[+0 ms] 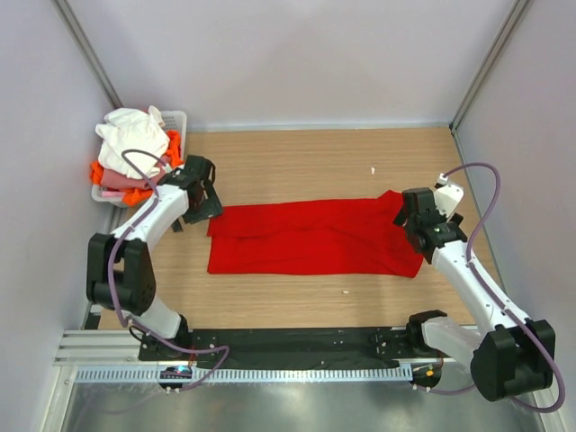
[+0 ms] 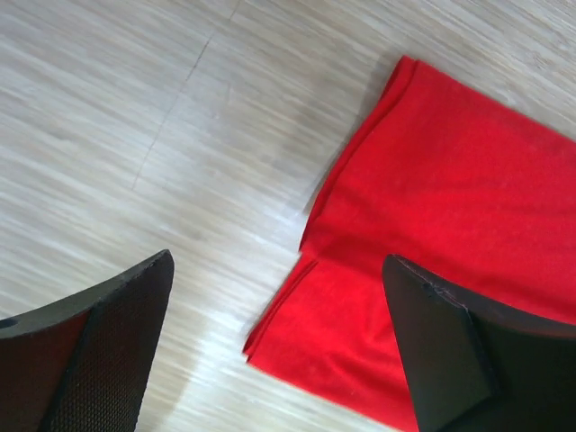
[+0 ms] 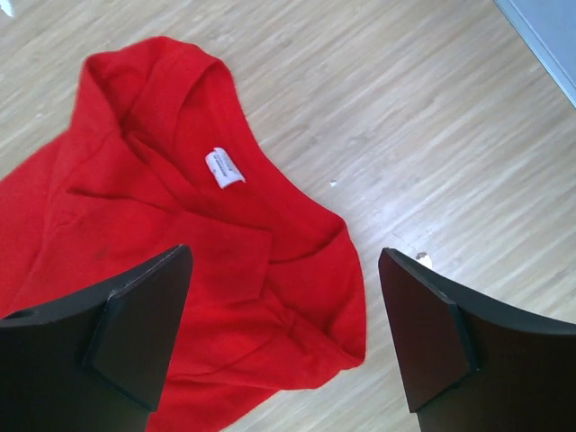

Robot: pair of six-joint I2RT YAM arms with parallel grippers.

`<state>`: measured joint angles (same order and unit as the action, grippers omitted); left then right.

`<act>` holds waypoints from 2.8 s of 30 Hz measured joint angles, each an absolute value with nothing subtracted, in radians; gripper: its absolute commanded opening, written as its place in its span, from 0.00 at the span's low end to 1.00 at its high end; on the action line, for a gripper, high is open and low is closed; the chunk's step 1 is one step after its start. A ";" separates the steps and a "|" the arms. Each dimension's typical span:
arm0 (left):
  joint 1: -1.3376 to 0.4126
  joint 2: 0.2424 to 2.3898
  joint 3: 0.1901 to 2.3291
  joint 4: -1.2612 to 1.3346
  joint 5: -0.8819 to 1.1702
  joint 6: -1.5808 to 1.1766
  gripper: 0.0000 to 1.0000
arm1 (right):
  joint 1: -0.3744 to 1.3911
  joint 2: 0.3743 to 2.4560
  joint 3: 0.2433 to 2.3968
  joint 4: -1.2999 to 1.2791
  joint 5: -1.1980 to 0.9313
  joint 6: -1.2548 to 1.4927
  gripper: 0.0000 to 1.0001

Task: Fold and stack the t-shirts
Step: Fold the tshirt

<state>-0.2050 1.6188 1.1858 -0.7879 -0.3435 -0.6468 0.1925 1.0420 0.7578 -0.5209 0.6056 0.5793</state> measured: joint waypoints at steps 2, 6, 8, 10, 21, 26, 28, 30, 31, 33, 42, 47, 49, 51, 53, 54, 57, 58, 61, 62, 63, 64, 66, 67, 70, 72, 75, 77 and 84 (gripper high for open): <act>-0.205 1.565 1.170 -0.801 -0.343 -0.658 1.00 | 0.192 1.042 0.751 -0.565 0.614 0.607 0.91; -0.205 1.501 1.171 -0.786 -0.336 -0.666 0.95 | 0.192 1.036 0.784 -0.567 0.595 0.630 0.88; -0.206 1.499 1.171 -0.760 -0.316 -0.666 0.93 | 0.193 1.024 0.789 -0.532 0.541 0.632 0.87; -0.212 1.512 1.171 -0.731 -0.299 -0.664 0.90 | 0.197 1.022 0.789 -0.503 0.489 0.635 0.86; -0.313 1.824 1.242 -0.611 -0.247 -0.639 0.77 | 0.263 1.380 0.787 -0.405 0.297 0.670 0.84; -0.323 1.880 1.243 -0.599 -0.228 -0.635 0.72 | 0.263 1.551 0.831 -0.398 0.281 0.681 0.85; -0.329 1.876 1.230 -0.585 -0.227 -0.628 0.71 | 0.263 1.663 0.953 -0.447 0.278 0.661 0.85; -0.337 1.865 1.211 -0.569 -0.229 -0.625 0.70 | 0.262 1.798 1.118 -0.476 0.252 0.630 0.85; -0.346 1.851 1.193 -0.556 -0.230 -0.624 0.71 | 0.262 1.870 1.215 -0.491 0.240 0.612 0.85; -0.371 1.824 1.154 -0.538 -0.229 -0.626 0.70 | 0.262 1.999 1.396 -0.512 0.200 0.579 0.85; -0.789 1.696 0.964 -0.443 -0.236 -0.792 0.73 | 0.266 2.613 2.404 -0.636 -0.082 0.478 0.91; -1.043 1.734 1.034 -0.392 -0.108 -0.942 0.78 | 0.296 2.690 2.468 -0.456 -0.297 0.512 0.94; -1.099 1.752 1.065 -0.397 -0.031 -0.989 0.82 | 0.315 2.693 2.437 -0.369 -0.369 0.531 0.94; -1.132 1.758 1.095 -0.452 0.008 -1.018 0.85 | 0.332 2.695 2.406 -0.296 -0.416 0.535 0.94; -1.141 1.755 1.122 -0.525 0.020 -1.033 0.86 | 0.342 2.693 2.357 -0.199 -0.454 0.538 0.94; -1.140 1.748 1.130 -0.552 0.020 -1.039 0.87 | 0.346 2.685 2.326 -0.152 -0.466 0.540 0.94; -1.135 1.679 1.133 -0.648 0.009 -1.050 0.91 | 0.352 2.646 2.224 -0.048 -0.480 0.539 0.93; -1.134 1.644 1.134 -0.681 -0.006 -1.053 0.93 | 0.352 2.631 2.195 -0.031 -0.478 0.535 0.93; -1.133 1.530 1.144 -0.787 -0.089 -1.062 1.00 | 0.348 2.581 2.107 0.001 -0.459 0.524 0.93; -1.133 1.498 1.147 -0.812 -0.128 -1.064 1.00 | 0.346 2.543 2.044 0.020 -0.440 0.520 0.94; -1.130 1.472 1.149 -0.834 -0.171 -1.061 1.00 | 0.344 2.506 1.986 0.031 -0.426 0.514 0.97; -1.124 1.456 1.150 -0.851 -0.204 -1.055 1.00 | 0.343 2.463 1.921 0.041 -0.405 0.508 0.97; -1.093 1.456 1.156 -0.875 -0.260 -1.035 1.00 | 0.338 2.387 1.821 0.058 -0.357 0.494 0.97; -1.071 1.469 1.158 -0.880 -0.286 -1.026 1.00 | 0.336 2.366 1.803 0.057 -0.338 0.490 0.97; -1.020 1.528 1.158 -0.877 -0.343 -0.988 0.98 | 0.337 2.366 1.842 0.057 -0.307 0.471 0.93; -1.002 1.571 1.158 -0.872 -0.373 -0.965 0.98 | 0.344 2.393 1.922 0.017 -0.272 0.444 0.93; -1.000 1.610 1.160 -0.870 -0.401 -0.940 0.97 | 0.377 2.411 1.988 -0.021 -0.208 0.400 0.93; -0.997 1.617 1.161 -0.868 -0.410 -0.929 0.97 | 0.403 2.416 2.003 -0.038 -0.190 0.394 0.93; -0.975 1.608 1.158 -0.864 -0.430 -0.914 0.96 | 0.457 2.558 2.195 -0.195 -0.003 0.439 0.90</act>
<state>-0.9749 1.6081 1.1584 -0.8642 -0.4305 -0.9138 0.4572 2.5584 2.1952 -0.1951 -0.0032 0.4385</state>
